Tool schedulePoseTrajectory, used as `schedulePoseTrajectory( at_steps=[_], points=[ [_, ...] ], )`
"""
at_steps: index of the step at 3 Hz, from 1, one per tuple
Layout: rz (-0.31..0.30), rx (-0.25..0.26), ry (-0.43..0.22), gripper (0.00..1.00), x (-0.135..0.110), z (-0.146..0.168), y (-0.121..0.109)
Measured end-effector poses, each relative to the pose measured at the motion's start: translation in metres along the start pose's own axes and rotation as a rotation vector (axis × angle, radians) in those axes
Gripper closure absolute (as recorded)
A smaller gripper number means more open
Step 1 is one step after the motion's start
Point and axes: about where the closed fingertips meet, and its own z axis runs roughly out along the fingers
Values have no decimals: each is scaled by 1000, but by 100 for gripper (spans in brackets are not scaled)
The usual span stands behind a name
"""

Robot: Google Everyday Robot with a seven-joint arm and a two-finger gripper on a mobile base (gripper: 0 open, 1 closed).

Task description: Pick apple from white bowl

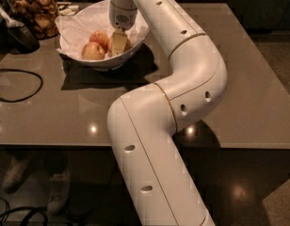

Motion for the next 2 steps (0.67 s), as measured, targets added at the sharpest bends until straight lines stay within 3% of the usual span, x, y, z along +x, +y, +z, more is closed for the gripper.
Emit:
schedulePoseTrajectory(
  at_steps=[1,2],
  points=[
    [0,0,0,47,0,0,0],
    [0,0,0,71,0,0,0]
  ],
)
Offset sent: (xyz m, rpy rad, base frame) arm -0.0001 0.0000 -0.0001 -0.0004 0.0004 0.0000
